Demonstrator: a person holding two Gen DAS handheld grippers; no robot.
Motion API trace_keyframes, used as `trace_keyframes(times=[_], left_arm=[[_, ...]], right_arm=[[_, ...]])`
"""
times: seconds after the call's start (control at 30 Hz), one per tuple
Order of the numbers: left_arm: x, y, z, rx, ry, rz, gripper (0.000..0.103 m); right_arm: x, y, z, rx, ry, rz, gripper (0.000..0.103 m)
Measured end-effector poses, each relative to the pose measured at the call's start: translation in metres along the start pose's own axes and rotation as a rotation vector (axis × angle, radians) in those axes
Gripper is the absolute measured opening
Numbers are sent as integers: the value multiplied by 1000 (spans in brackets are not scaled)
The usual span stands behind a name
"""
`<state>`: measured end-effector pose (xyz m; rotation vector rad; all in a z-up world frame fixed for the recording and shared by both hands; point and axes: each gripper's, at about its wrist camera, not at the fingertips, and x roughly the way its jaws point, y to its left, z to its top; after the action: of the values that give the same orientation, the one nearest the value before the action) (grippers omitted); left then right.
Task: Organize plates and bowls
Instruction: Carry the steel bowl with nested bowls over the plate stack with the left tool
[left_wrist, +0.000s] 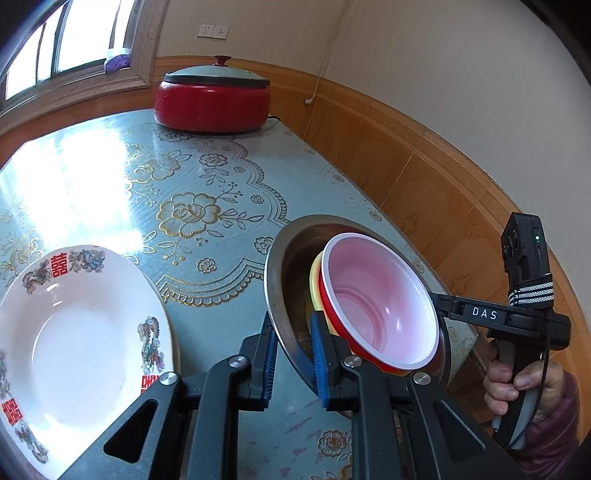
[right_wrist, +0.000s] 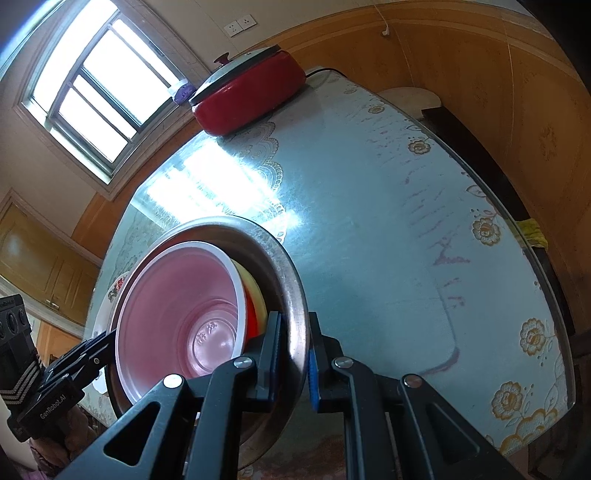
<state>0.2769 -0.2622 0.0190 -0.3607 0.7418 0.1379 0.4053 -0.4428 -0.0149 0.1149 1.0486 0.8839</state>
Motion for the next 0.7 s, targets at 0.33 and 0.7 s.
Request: trace_keyframes(times=[0.33, 0.7], left_arm=[[-37, 30, 7, 4, -46, -22, 18], [-99, 109, 9, -6, -82, -23, 14]], right_arm=[[-7, 47, -3, -38, -38, 5, 12], [8, 143, -20, -76, -51, 36, 12]])
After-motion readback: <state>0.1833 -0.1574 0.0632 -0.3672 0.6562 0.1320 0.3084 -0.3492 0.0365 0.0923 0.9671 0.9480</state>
